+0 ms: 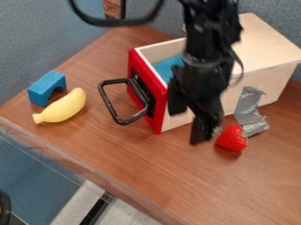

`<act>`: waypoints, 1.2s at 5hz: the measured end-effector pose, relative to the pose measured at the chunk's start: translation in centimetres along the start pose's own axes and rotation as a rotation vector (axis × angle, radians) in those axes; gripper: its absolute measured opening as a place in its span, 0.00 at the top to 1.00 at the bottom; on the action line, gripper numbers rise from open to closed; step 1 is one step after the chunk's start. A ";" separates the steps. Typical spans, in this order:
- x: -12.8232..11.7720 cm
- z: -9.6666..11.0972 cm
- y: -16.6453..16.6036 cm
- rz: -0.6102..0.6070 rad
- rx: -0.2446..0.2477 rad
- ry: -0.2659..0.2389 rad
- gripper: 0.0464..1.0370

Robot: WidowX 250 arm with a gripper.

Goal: Close the drawer.

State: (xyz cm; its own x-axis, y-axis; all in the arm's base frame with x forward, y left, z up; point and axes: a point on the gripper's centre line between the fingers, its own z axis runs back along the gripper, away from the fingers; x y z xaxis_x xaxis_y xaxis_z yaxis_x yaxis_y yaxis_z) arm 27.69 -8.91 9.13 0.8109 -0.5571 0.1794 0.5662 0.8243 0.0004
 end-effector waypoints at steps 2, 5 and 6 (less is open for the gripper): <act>-3.8 5.1 0.2 0.008 0.067 -0.084 0.04; -10.7 4.3 3.0 0.085 0.141 -0.032 0.04; -11.8 3.2 5.0 0.128 0.161 0.000 0.04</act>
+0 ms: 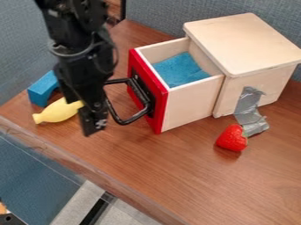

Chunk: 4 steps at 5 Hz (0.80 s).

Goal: Close the drawer.

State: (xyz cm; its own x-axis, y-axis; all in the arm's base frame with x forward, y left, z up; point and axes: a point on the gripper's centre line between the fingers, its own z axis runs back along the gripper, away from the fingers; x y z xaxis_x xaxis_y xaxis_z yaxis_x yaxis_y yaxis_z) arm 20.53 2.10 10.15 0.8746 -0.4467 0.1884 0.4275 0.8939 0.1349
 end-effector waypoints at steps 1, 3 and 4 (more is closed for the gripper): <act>-0.5 -1.6 1.2 0.018 0.003 0.038 0.04; -1.1 -3.6 3.3 0.036 -0.014 0.079 0.04; -0.8 -4.1 4.2 0.045 -0.043 0.087 0.04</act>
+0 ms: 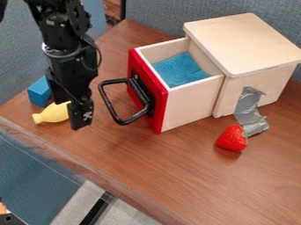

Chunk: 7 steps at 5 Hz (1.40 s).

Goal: Close the drawer.

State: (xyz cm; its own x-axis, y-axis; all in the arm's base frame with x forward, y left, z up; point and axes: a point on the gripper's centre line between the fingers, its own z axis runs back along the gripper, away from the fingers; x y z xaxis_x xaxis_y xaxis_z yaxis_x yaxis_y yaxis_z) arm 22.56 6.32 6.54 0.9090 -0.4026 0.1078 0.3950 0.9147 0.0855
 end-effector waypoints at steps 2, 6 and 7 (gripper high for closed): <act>1.3 -0.9 0.6 -0.013 -0.060 0.010 0.04; 1.4 -3.4 0.9 -0.034 -0.072 0.047 0.04; 1.8 -3.6 1.5 -0.036 -0.056 0.036 0.04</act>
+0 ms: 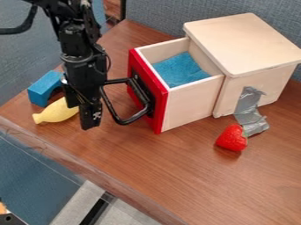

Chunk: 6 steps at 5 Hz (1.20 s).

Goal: Close the drawer.

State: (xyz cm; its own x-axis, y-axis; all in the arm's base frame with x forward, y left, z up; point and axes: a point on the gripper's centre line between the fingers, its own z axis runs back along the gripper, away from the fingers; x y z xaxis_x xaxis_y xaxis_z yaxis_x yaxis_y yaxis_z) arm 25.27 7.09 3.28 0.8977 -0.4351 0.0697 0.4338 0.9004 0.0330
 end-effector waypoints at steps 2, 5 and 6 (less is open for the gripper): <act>-0.1 0.0 1.7 0.025 0.030 -0.026 0.04; -0.1 -1.0 2.4 0.028 0.044 -0.034 0.04; 0.6 -1.0 1.8 0.010 0.039 -0.034 0.04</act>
State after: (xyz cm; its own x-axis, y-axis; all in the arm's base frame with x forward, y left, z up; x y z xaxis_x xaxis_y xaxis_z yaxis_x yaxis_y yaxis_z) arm 26.69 8.40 2.40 0.8986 -0.4263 0.1037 0.4208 0.9044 0.0709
